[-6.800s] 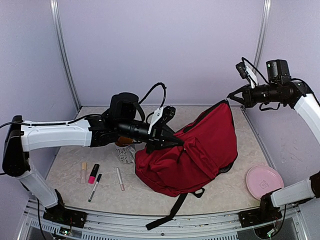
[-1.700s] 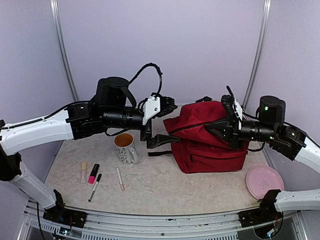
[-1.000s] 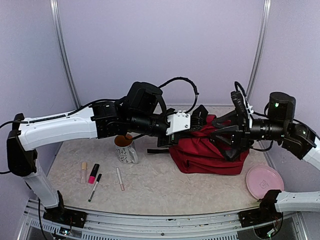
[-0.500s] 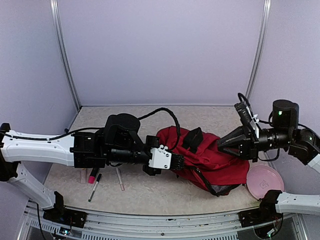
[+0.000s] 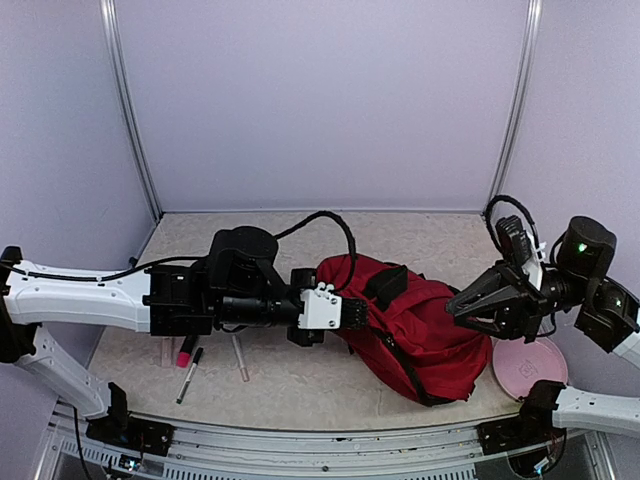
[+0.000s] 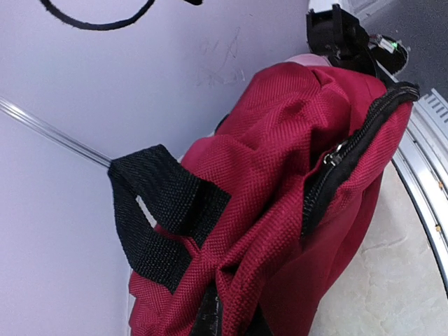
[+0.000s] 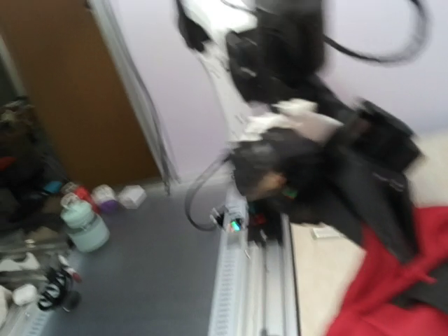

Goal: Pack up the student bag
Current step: Pick up the largest pocket of the bag from the student bag.

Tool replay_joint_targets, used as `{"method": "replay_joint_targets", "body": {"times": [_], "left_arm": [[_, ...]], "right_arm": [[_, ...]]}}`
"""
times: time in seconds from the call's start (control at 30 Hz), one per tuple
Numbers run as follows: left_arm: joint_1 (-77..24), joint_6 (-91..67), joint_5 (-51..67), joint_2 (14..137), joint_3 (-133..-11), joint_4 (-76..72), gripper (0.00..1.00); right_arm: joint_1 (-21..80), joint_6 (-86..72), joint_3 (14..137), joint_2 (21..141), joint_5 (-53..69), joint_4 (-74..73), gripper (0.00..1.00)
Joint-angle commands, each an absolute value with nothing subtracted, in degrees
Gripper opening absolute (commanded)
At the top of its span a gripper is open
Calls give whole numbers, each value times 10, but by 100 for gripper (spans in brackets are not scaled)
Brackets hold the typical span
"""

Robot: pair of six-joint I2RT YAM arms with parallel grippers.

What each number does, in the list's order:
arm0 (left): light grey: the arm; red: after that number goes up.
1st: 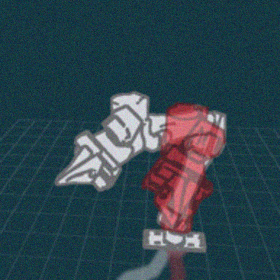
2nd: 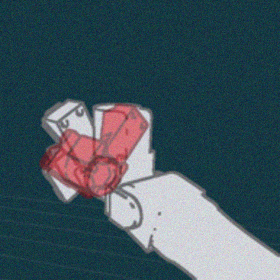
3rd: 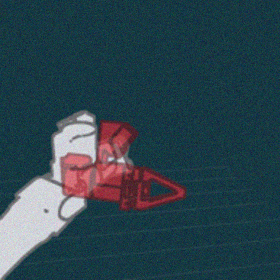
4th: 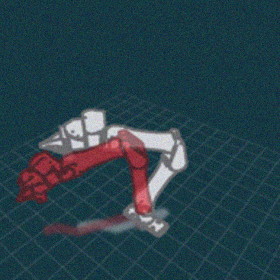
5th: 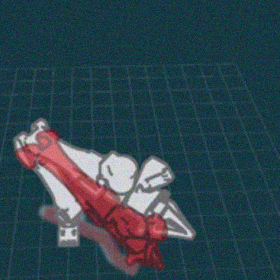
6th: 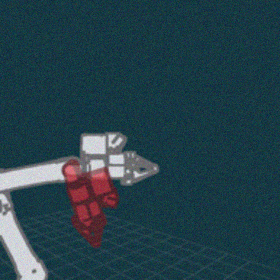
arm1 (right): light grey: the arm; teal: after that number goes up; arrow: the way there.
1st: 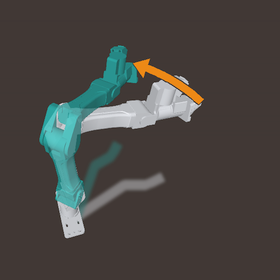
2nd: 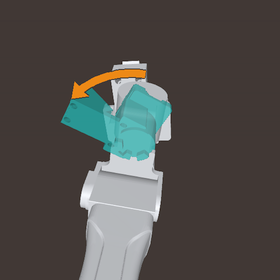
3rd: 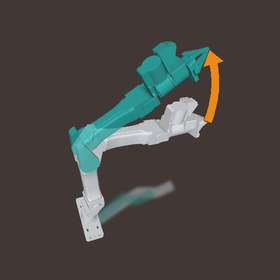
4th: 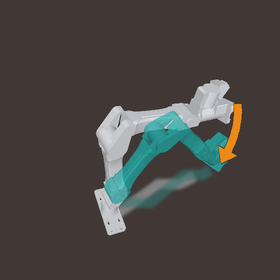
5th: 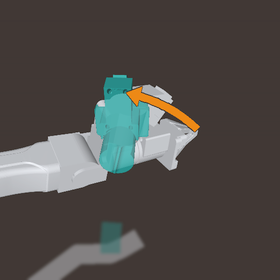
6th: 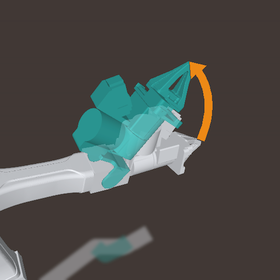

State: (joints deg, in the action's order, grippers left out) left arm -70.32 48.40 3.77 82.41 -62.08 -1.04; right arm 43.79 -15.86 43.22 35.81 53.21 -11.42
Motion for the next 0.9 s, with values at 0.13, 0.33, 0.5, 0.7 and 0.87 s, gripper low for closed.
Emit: {"method": "replay_joint_targets", "body": {"times": [0.13,0.33,0.5,0.7,0.87], "left_arm": [[-652,408,126,827,-712,-53,0],[-635,421,173,821,-708,-55,0],[-635,503,239,793,-666,-54,0],[-638,586,299,775,-638,-35,0],[-651,608,264,771,-612,-71,0]], "right_arm": [[502,-181,385,400,548,-36,25],[512,-136,366,391,412,-129,23],[512,-123,363,408,224,-164,25],[511,-95,383,443,156,-124,26],[512,-68,384,433,181,-95,29]]}}
